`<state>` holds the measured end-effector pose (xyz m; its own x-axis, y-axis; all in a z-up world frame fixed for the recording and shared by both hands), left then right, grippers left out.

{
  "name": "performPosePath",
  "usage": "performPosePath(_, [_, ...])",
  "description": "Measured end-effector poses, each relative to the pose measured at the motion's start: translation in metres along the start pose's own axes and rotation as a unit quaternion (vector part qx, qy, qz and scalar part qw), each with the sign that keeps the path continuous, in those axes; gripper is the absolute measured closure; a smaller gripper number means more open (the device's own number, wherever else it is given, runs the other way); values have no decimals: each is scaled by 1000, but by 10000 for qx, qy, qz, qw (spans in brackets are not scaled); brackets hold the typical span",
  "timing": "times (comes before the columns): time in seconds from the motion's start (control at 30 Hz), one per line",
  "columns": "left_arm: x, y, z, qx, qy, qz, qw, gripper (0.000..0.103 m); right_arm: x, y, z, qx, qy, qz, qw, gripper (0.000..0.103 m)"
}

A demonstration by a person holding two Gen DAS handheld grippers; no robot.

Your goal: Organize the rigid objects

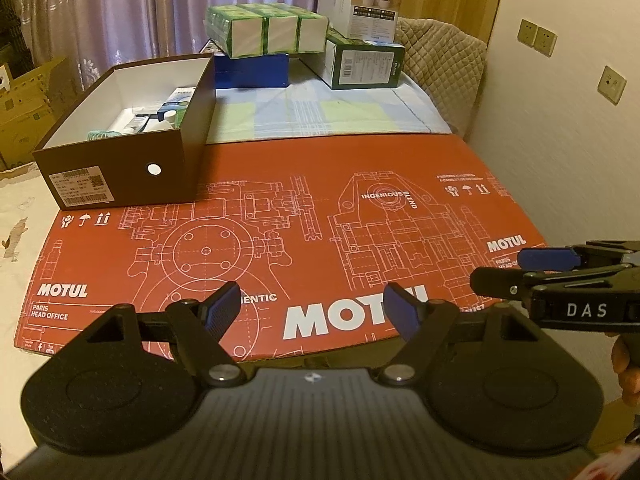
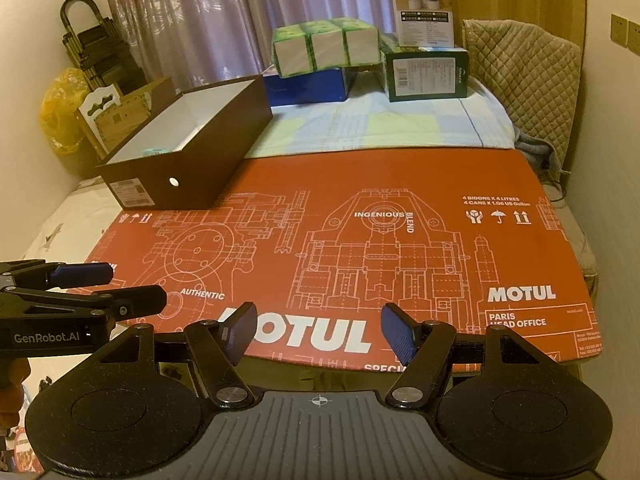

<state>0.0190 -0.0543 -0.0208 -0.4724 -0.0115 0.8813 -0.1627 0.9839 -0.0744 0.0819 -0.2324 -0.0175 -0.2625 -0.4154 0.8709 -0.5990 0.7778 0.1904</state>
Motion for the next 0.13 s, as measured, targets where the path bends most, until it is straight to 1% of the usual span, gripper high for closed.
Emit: performPosePath(0.13, [-1, -2, 1, 36, 41, -29, 10000, 28, 0, -3, 1, 9, 5, -28, 10000, 37])
Point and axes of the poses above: each gripper's, at about its wrist camera, not at the fingertips, and x roughly against the way its jaws point, y to its left, z to its underside, the point moved 4 cm from there along -x, roughly the way its jaws point, and after that the axes turned 15 degrees about y, right-handed, at the moved point
